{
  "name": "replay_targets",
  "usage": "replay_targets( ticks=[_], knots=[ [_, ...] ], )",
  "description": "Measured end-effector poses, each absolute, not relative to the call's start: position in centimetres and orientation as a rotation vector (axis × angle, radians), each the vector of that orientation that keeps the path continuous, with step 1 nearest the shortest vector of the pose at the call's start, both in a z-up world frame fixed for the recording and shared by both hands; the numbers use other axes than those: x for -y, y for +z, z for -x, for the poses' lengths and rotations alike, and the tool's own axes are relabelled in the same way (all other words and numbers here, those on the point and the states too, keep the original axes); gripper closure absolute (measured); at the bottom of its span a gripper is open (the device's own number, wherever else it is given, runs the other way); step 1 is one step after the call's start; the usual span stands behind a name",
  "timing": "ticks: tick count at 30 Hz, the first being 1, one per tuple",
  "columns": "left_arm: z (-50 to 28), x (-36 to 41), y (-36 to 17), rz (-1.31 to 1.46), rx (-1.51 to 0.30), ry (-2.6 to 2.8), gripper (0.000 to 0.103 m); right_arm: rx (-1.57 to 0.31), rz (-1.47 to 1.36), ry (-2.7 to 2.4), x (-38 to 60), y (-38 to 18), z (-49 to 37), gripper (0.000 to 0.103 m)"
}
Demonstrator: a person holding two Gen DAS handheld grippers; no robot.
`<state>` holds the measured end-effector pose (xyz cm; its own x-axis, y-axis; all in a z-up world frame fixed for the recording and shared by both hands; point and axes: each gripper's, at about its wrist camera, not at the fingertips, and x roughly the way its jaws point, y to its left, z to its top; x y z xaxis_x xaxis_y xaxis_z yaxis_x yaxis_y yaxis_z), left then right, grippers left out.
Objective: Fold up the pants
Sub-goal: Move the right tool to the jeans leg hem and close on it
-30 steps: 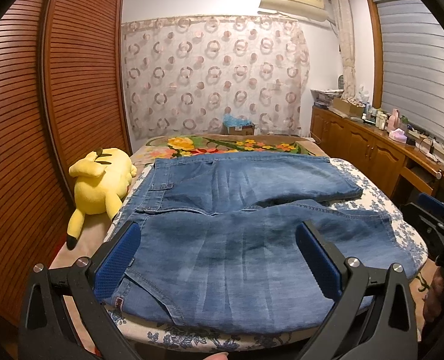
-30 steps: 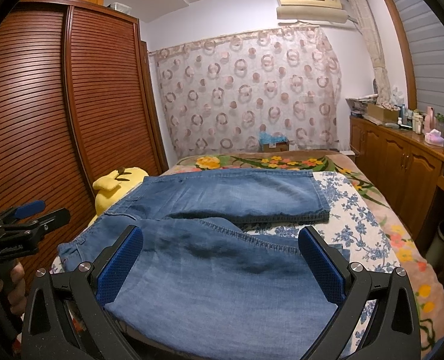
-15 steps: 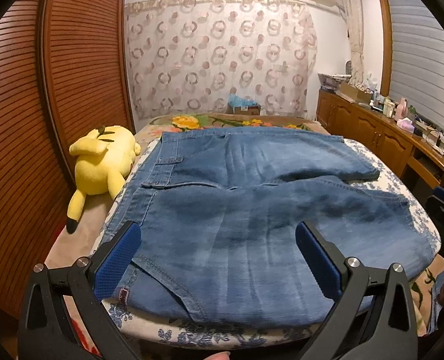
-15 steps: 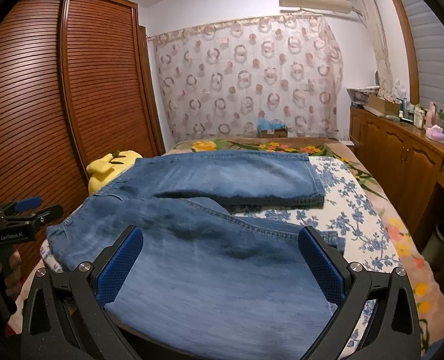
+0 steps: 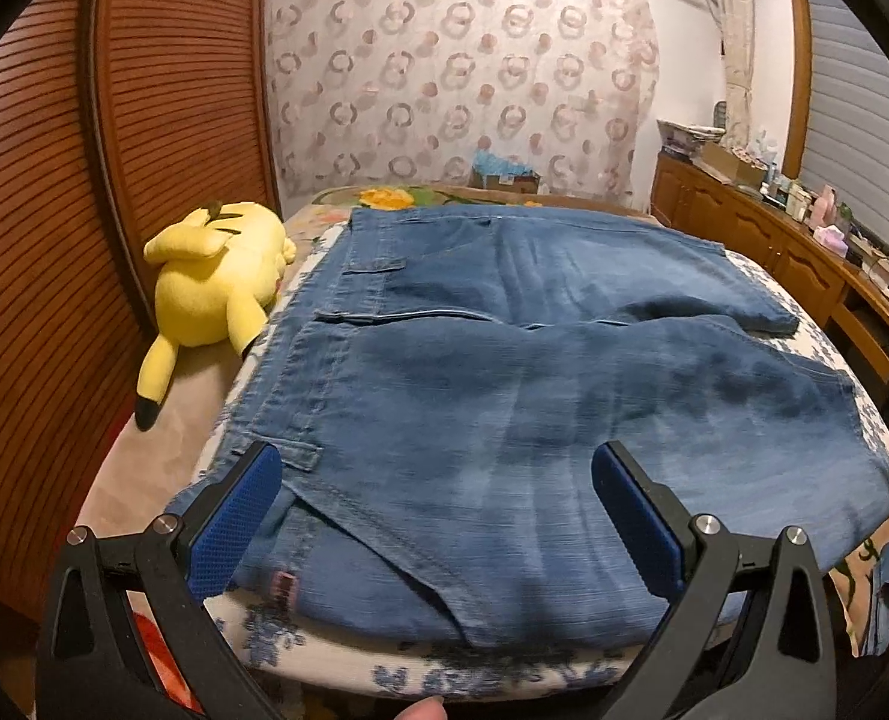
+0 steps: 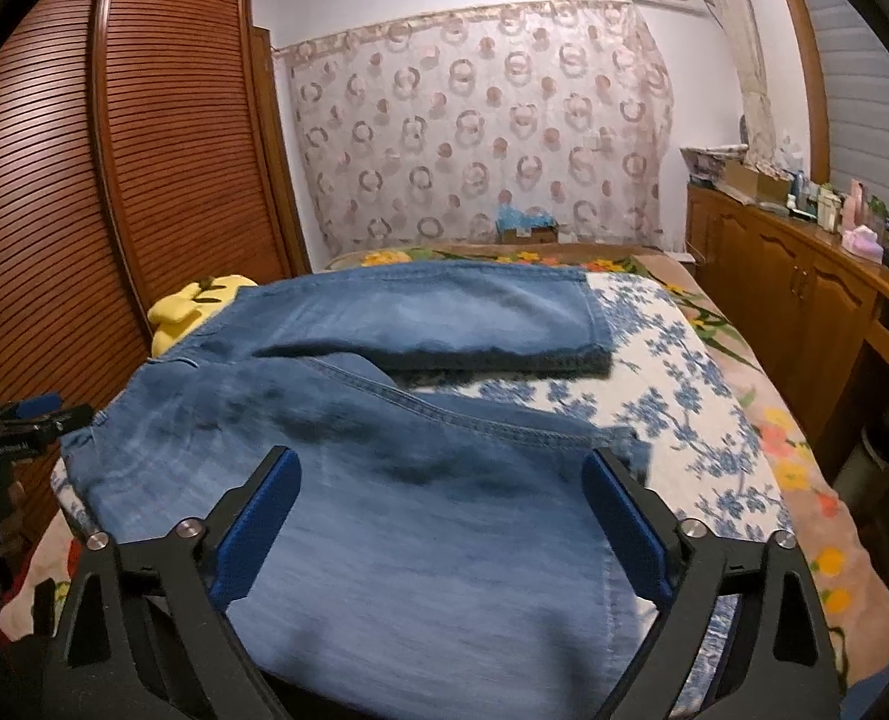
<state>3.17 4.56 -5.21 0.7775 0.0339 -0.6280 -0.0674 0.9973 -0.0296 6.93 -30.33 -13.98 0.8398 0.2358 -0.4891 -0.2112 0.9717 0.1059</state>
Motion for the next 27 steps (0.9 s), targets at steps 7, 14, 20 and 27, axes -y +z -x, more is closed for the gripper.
replay_targets(
  ticks=[7,14,20,27],
  knots=[
    [-3.1,-6.8,-5.5,0.013,-0.681,0.119,0.0,-0.586,-0.034,0.192,32.1,-14.3,-6.2,0.023],
    [-3.0,-9.0,-6.5,0.045,-0.703,0.118,0.0,-0.661,-0.019,0.177,32.9,-14.2,-4.1,0.024],
    [-3.2,-10.0,-7.4,0.06,-0.727,0.123,0.002,-0.735,-0.023,0.186,33.2,-14.0,-2.3,0.031],
    [-3.4,-11.9,-8.6,0.081,-0.751,0.163,0.005,-0.773,-0.036,0.199,33.2,-13.5,-0.5,0.039]
  ],
)
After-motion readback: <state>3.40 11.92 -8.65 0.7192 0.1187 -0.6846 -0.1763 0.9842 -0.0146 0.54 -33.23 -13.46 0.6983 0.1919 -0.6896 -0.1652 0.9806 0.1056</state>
